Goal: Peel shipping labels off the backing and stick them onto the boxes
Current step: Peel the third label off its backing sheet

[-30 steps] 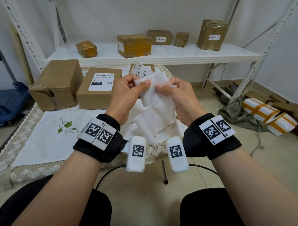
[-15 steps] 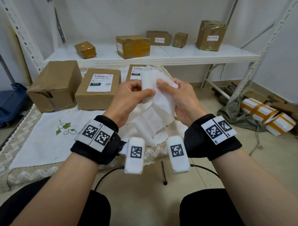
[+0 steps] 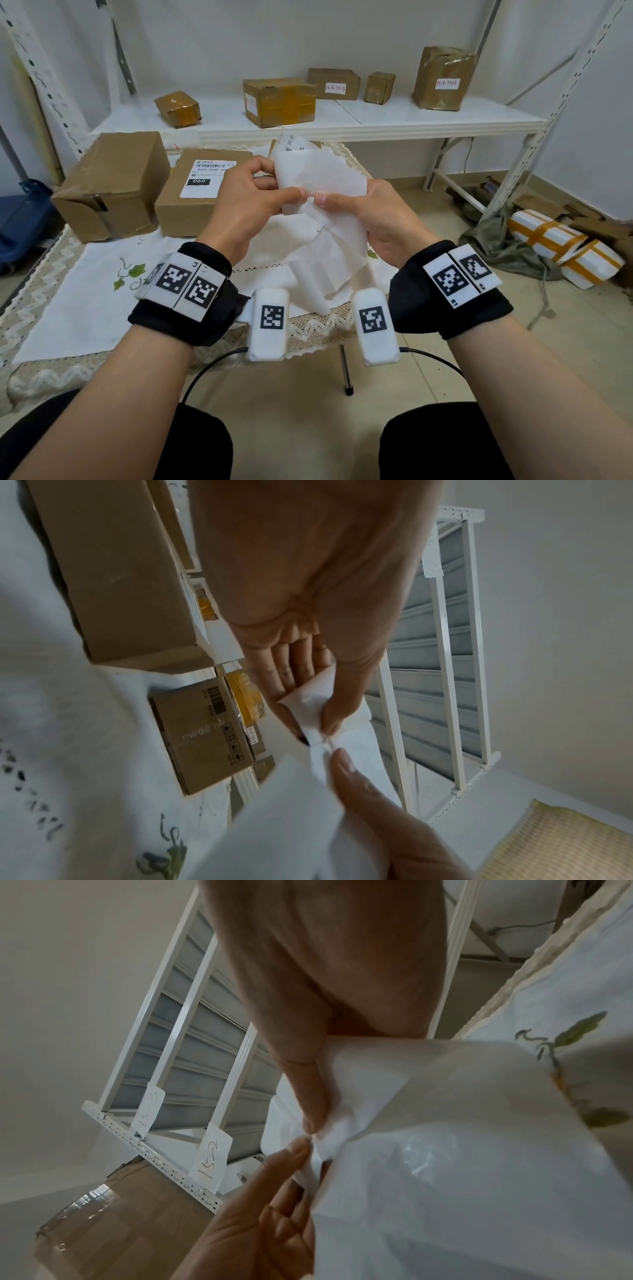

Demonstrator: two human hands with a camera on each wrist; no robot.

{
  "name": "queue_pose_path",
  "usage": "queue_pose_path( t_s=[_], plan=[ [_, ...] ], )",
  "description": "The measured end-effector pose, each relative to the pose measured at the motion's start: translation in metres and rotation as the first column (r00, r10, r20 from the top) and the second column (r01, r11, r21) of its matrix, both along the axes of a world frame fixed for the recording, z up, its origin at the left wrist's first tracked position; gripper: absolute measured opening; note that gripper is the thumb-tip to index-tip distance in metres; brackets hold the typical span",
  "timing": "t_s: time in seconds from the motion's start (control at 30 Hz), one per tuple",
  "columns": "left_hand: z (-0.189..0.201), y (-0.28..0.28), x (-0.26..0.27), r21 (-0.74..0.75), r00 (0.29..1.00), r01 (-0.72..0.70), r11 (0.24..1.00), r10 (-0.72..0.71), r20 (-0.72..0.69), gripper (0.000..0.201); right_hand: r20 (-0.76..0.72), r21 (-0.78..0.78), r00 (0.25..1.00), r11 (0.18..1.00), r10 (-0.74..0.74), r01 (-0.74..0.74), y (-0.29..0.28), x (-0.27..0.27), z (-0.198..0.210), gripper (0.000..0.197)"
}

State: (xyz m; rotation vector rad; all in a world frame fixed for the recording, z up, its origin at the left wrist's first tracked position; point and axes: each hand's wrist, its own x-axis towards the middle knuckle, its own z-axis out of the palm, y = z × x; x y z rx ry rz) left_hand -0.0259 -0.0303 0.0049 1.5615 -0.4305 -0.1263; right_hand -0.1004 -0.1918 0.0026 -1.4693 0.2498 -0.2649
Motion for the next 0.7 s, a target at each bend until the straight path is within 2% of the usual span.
queue_pose_path(
  t_s=[0.13, 0.3, 0.43, 0.57, 0.7],
  plan=[
    [0.003, 0.0021, -0.0009, -0.008, 0.999, 0.031, 0.999, -0.031, -0.011, 0.033, -0.002, -0.015, 1.0, 1.0, 0.001, -0.001, -0.0009, 0.0008, -0.0016, 0.02],
    [0.0058, 0.0043, -0.0016, -0.041, 0.996, 0.083, 0.996, -0.085, -0.04, 0.036, 0.039, 0.05, 0.999, 0.999, 0.008, -0.01, 0.0018, 0.0008, -0.0033, 0.031],
    [0.0097, 0.0083, 0.0009, -0.071, 0.99, 0.117, 0.991, -0.122, -0.07, 0.036, 0.063, 0.087, 0.998, 0.996, 0.03, -0.035, 0.0026, -0.0003, -0.0005, 0.02],
    [0.0097, 0.0097, 0.0014, -0.072, 0.989, 0.123, 0.99, -0.128, -0.076, 0.031, 0.068, 0.033, 0.998, 0.999, 0.018, -0.02, 0.0046, -0.0001, -0.0018, 0.013],
    [0.01, 0.0097, 0.0008, -0.068, 0.989, 0.122, 0.99, -0.127, -0.075, 0.031, 0.06, -0.016, 0.998, 1.0, -0.005, 0.006, 0.0067, 0.0008, -0.0024, 0.017]
  ],
)
